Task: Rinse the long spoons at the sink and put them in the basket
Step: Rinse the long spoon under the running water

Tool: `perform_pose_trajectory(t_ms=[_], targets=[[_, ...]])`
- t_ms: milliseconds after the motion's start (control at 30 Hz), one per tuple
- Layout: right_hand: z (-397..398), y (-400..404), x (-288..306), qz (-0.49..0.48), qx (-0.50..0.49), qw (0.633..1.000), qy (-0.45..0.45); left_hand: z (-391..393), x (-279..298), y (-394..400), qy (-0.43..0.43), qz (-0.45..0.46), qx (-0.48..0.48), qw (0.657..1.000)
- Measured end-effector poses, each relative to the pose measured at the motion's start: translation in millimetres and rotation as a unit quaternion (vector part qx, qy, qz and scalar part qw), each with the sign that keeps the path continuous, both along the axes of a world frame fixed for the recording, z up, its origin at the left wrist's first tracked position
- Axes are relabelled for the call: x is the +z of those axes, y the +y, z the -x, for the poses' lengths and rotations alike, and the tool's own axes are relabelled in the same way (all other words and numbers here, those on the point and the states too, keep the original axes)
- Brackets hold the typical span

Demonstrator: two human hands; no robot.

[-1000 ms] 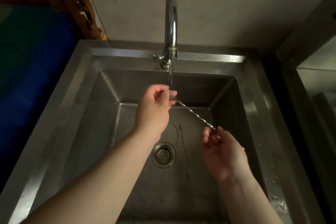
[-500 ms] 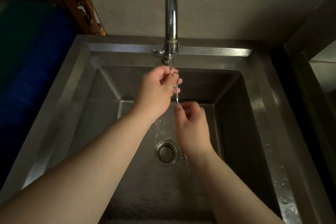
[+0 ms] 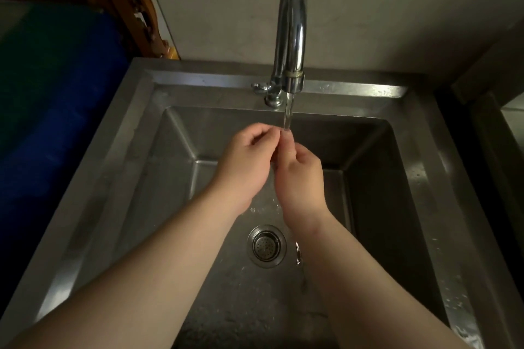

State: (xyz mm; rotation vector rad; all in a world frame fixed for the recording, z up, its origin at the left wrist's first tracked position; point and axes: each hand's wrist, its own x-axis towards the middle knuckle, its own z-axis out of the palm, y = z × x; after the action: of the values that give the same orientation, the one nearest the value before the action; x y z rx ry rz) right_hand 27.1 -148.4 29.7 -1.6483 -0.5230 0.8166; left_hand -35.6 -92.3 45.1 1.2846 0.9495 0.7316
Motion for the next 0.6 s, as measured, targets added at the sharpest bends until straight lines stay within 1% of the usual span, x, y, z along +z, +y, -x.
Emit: perform_pose_trajectory(t_ms=[67,133,300,400,533,600], targets=[[-1.1,0.3,-2.0,0.009,-0.010,1.000,-0.006,-2.9,-1.2,-2.8,-0.005,0.013,0.005,1.000],[-1.9,1.4,-1.6,0.004,-0.010,1.000,0.006,-5.9,-0.2,-4.0,-0.016,0.026,0.011,0.999],[-4.2,2.4,0.7,-0.001,-0.017,1.000,-0.009,-6.2,-0.2,-4.5,-0.071,0.101,0.031,0.992],[-5.0,2.1,3.1,0.005,-0.006,1.000,-0.018,-6.2,-4.0,-7.4,-0.081,0.132,0.025,0.988],[-9.2,-3.0,3.9,0.004,0.022,1.000,-0.020,-8.4,-7.1,-8.7,-0.094,0.132,0.023,0.986],[-10.3,-8.3,3.0,0.013,0.036,0.998,-0.046,-11.6,-8.4,-7.9,-0.083,0.119,0.031,0.989]])
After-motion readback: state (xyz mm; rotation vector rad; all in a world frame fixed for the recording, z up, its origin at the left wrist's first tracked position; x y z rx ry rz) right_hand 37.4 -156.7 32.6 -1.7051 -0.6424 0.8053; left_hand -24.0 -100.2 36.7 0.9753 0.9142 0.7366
